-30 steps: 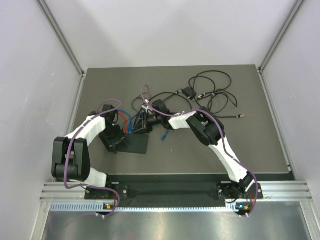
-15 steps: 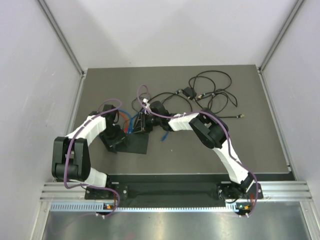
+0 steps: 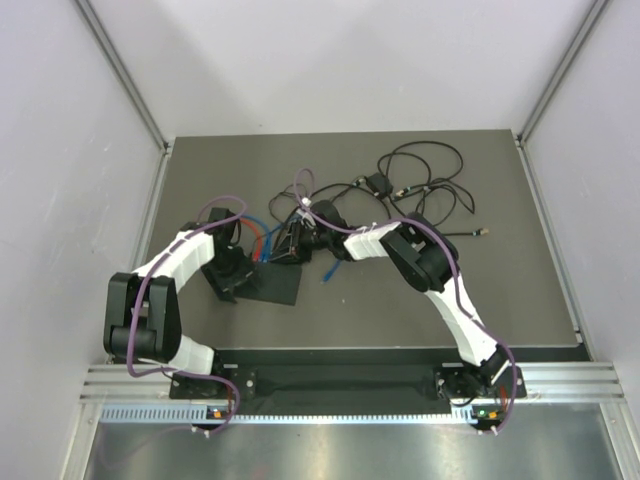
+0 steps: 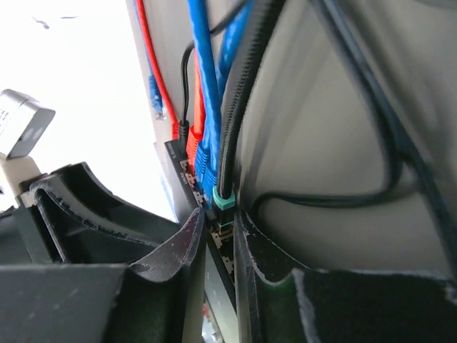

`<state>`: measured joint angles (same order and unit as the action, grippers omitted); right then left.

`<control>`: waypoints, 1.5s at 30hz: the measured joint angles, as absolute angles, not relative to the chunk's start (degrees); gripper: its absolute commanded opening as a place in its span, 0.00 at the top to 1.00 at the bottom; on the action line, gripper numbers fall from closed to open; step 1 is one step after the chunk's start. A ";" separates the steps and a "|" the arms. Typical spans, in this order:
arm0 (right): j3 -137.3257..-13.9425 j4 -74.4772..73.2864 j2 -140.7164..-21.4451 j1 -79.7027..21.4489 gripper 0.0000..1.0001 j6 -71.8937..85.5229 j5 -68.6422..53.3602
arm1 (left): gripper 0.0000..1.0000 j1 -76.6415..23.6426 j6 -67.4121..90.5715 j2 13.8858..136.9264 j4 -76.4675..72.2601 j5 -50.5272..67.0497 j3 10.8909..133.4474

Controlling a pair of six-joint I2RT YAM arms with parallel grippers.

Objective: Pull the plug from the switch port

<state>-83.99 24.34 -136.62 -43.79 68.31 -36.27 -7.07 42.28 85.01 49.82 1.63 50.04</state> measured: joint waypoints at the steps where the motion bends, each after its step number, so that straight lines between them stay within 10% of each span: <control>1: -84.93 22.92 -136.62 -43.70 1.00 67.22 -36.34 | 0.33 -7.09 42.33 85.01 49.65 1.65 50.04; 19: -98.78 -5.34 -134.34 -47.79 1.00 31.73 -22.02 | 0.33 -7.44 42.74 85.01 48.88 1.61 50.06; 33: -89.62 19.29 -134.54 -36.21 1.00 61.76 -25.02 | 0.33 -7.55 42.76 85.01 49.12 1.54 50.09; 45: -99.13 -3.46 -129.93 -31.31 1.00 44.51 -22.13 | 0.33 -7.60 42.70 84.86 49.15 1.54 50.04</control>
